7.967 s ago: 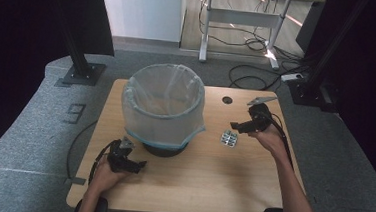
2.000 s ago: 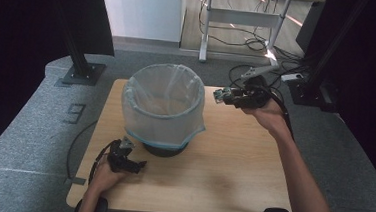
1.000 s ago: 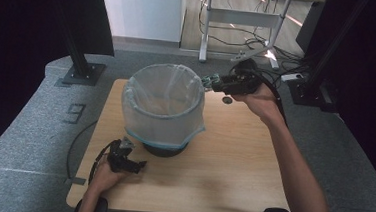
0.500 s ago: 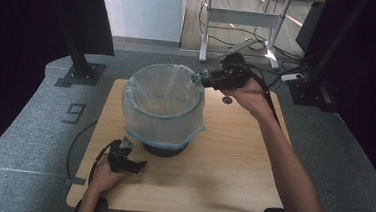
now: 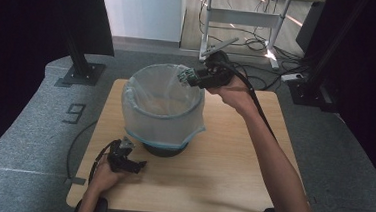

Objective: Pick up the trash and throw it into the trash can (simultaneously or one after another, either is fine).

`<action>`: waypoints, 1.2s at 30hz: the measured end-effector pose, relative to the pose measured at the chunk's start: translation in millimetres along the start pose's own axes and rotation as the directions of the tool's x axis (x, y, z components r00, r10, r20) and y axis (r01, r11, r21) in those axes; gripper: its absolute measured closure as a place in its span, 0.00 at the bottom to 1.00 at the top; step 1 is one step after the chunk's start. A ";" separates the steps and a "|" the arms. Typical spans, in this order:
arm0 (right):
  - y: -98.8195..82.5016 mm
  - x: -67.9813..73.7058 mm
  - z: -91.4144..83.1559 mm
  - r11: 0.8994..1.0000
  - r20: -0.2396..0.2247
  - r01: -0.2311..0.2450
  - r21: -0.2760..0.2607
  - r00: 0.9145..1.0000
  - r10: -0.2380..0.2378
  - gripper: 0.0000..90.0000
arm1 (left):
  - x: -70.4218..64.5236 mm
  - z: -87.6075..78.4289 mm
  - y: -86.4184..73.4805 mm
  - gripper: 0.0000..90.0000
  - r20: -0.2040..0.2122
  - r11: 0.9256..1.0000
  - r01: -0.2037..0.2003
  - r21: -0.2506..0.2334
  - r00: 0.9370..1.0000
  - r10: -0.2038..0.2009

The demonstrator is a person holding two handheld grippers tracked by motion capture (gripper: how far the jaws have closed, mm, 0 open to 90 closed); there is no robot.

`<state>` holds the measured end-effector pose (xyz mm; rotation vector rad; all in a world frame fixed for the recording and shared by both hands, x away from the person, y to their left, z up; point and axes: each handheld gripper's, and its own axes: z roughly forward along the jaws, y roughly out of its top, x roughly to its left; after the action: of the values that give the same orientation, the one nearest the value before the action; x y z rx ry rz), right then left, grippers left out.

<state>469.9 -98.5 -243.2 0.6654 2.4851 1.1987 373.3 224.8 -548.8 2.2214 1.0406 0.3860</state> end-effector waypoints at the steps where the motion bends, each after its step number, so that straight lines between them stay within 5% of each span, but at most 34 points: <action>1: 1.1 0.8 2.2 1.000 0.000 0.003 -0.002 1.000 -0.003 0.60 | 0.1 -0.1 0.0 0.00 0.001 1.000 0.000 0.001 1.000 0.000; 28: 3.8 21.4 55.8 0.997 -0.024 0.041 0.058 0.999 -0.040 0.58 | 0.0 0.0 0.0 0.00 0.000 1.000 0.000 0.000 1.000 0.000; 36: 0.6 26.8 69.2 0.991 -0.034 0.073 0.112 0.997 -0.070 0.35 | 0.0 -0.1 0.0 0.00 0.000 1.000 0.000 0.000 1.000 0.000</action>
<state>478.9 -38.8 -286.5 0.5850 2.5940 1.0561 373.3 224.9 -548.8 2.2220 1.0402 0.3859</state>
